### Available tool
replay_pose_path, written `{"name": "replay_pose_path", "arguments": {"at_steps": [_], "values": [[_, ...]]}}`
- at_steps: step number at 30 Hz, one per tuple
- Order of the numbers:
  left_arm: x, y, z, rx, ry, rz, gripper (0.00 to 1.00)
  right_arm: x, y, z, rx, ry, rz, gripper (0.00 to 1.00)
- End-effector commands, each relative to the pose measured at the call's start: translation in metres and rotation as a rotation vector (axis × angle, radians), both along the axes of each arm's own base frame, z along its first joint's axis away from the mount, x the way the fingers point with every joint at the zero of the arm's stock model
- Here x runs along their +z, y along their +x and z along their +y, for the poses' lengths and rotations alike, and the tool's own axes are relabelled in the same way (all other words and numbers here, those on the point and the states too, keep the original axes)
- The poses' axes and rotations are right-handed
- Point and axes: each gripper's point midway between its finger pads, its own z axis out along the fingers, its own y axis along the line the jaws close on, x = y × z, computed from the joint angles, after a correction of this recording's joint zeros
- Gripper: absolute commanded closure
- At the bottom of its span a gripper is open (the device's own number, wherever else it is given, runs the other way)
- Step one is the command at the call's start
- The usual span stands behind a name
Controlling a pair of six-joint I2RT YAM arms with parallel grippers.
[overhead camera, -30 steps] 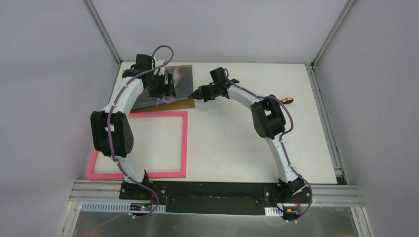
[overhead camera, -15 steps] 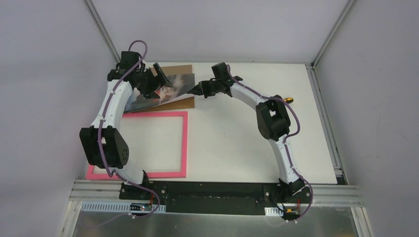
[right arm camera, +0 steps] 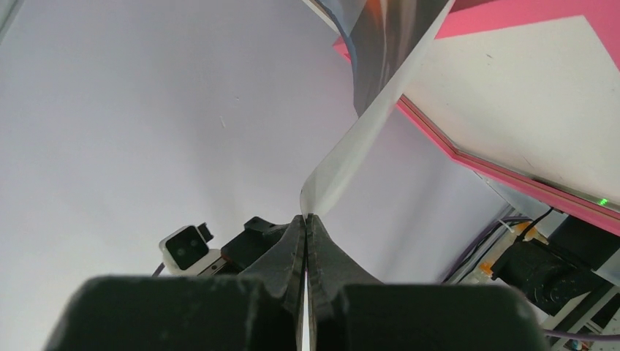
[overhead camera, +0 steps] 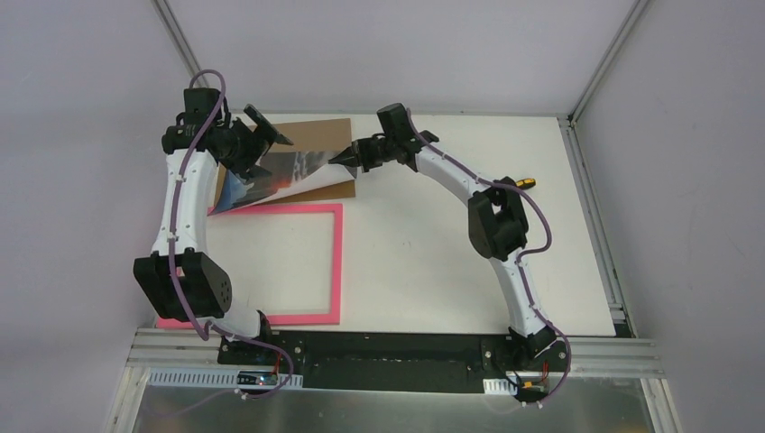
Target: Take the photo out of the frame
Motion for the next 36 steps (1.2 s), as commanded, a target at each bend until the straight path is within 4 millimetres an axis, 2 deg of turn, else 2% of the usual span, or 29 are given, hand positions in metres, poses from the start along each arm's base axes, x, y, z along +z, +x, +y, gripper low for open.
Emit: {"name": "replay_pose_path", "arguments": {"at_steps": [1, 7, 11, 16, 20, 26, 29, 33, 36], "values": [[0.045, -0.011, 0.0, 0.041, 0.001, -0.087, 0.03, 0.066, -0.028, 0.0, 0.057, 0.066, -0.063, 1.0], [0.079, -0.021, -0.003, 0.069, -0.027, -0.159, 0.03, 0.102, -0.04, 0.001, 0.065, 0.108, -0.118, 1.0], [0.11, -0.029, -0.003, 0.095, -0.028, -0.238, 0.04, 0.133, -0.052, 0.001, 0.072, 0.152, -0.158, 1.0], [0.15, -0.043, 0.011, 0.152, 0.063, -0.368, 0.03, 0.168, -0.063, -0.001, 0.061, 0.204, -0.201, 1.0], [0.178, -0.053, 0.022, 0.173, 0.144, -0.464, 0.03, 0.207, -0.063, 0.0, 0.032, 0.277, -0.272, 1.0], [0.209, -0.063, 0.026, 0.179, 0.197, -0.558, 0.03, 0.266, -0.054, 0.006, -0.011, 0.404, -0.383, 1.0], [0.22, -0.066, 0.028, 0.176, 0.227, -0.592, 0.03, 0.287, -0.041, 0.009, -0.055, 0.478, -0.439, 1.0], [0.228, -0.068, 0.031, 0.178, 0.259, -0.618, 0.03, 0.32, -0.024, 0.01, -0.125, 0.615, -0.52, 1.0], [0.229, -0.065, 0.026, 0.157, 0.255, -0.621, 0.03, 0.332, -0.011, 0.007, -0.179, 0.687, -0.575, 1.0]]}}
